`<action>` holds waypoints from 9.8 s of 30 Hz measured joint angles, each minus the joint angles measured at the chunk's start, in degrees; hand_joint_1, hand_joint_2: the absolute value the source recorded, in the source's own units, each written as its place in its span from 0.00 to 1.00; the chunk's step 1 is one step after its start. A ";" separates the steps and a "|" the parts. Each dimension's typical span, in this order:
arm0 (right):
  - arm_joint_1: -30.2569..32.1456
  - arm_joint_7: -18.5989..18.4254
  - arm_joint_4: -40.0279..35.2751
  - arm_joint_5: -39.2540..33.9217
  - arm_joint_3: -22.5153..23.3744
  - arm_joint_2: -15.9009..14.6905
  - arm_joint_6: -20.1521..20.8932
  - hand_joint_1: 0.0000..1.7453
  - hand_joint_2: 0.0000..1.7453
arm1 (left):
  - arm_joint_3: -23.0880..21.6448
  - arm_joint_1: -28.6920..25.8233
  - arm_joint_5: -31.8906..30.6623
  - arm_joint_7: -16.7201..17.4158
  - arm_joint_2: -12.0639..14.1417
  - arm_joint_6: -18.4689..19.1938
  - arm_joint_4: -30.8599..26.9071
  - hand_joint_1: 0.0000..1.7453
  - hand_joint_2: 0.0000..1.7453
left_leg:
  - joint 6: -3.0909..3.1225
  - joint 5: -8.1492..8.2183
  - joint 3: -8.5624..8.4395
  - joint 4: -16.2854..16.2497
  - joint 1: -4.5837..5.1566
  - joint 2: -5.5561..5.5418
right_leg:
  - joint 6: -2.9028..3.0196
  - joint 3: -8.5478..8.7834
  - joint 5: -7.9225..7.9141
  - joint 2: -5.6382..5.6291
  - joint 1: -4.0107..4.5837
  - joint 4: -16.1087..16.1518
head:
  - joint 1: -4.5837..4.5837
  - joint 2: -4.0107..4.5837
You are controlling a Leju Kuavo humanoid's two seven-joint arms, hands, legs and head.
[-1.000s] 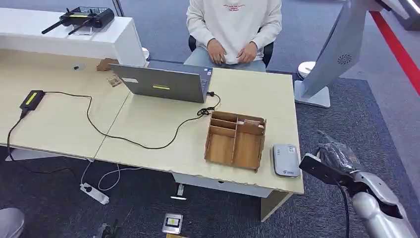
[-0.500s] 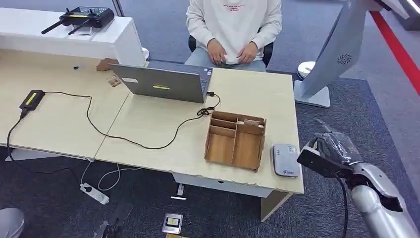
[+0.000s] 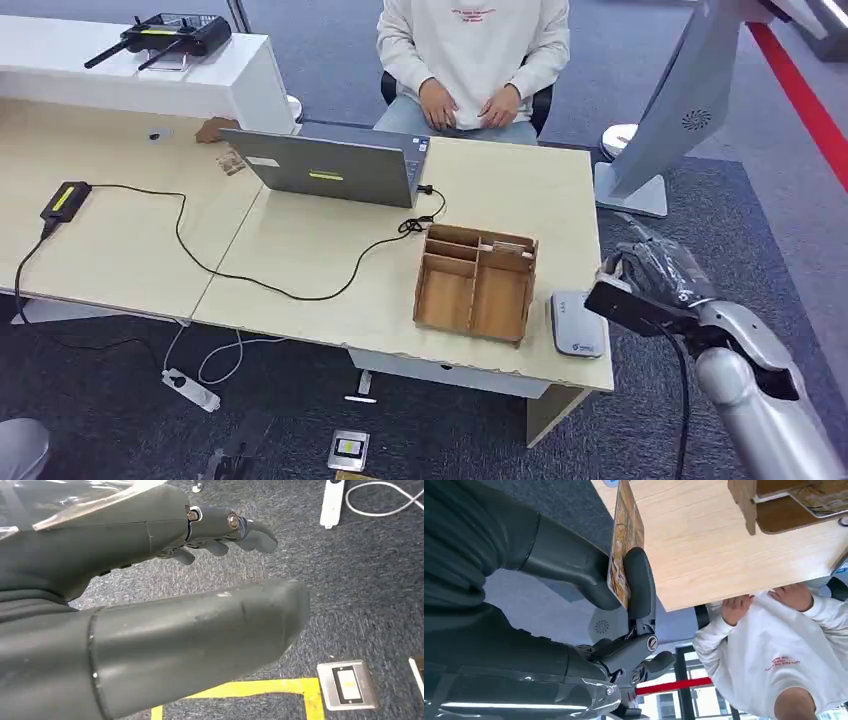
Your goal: Pass the card to the sensor for recognition and then transmit it.
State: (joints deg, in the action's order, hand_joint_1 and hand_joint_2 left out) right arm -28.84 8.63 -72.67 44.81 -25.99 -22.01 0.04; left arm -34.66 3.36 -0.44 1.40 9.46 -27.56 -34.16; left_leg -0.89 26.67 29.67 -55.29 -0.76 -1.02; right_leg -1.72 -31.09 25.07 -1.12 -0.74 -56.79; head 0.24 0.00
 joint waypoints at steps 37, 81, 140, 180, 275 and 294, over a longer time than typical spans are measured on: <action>0.36 1.99 15.78 0.37 -3.45 3.85 -8.31 1.00 1.00 | -0.44 -0.38 2.40 1.75 2.54 3.26 -0.83 0.00 0.00 | 0.00 0.00 0.02 0.01 -0.01 0.00 | 0.00 -0.04 0.00 0.00 0.01 0.00 | 0.00 0.00; 6.48 -1.27 17.18 -2.40 -0.92 -1.33 -12.00 1.00 1.00 | -6.45 -1.13 -0.88 5.75 5.27 0.61 -6.19 0.00 0.00 | 0.00 0.00 -0.14 0.00 0.01 0.04 | -0.01 0.07 0.00 -0.03 0.00 0.02 | 0.00 0.00; -41.46 8.92 37.86 -0.77 -1.77 15.41 0.15 1.00 1.00 | -11.17 1.82 5.03 4.04 10.86 6.43 -2.87 0.00 0.00 | -0.10 -0.14 0.28 -0.01 -0.16 -0.08 | 0.08 -0.27 -0.03 0.19 0.14 -0.18 | 0.00 0.00; -38.66 11.19 34.38 -9.85 -2.47 16.74 -8.55 0.00 1.00 | -13.66 -0.37 11.82 4.15 14.75 5.68 -8.90 0.00 0.00 | -0.15 -0.11 0.34 -0.05 -0.17 -0.02 | 0.13 -0.39 -0.04 0.15 0.13 -0.16 | 0.00 0.00; -11.46 3.84 8.64 1.90 -10.77 20.11 -3.28 0.00 1.00 | -10.64 3.87 8.33 -7.78 3.41 3.52 8.15 0.00 0.00 | -0.21 -0.14 0.24 0.00 -0.26 -0.09 | 0.20 -0.21 -0.04 0.21 0.12 -0.11 | 0.02 0.00; -15.99 3.43 21.82 4.07 -12.76 22.60 -4.37 0.00 1.00 | -11.48 4.79 8.48 -6.21 4.02 4.33 9.53 0.00 0.00 | -0.21 -0.14 0.23 0.00 -0.28 -0.09 | 0.20 -0.21 -0.04 0.21 0.12 -0.11 | 0.00 0.00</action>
State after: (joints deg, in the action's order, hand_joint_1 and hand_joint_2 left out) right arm -44.83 12.06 -50.86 48.87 -38.75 0.59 -4.33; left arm -46.14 8.15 8.04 -4.81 13.49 -23.23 -24.63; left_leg -1.10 26.54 29.91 -55.29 -1.04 -1.11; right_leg -1.52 -31.30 25.03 -0.92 -0.62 -56.90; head 0.24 0.00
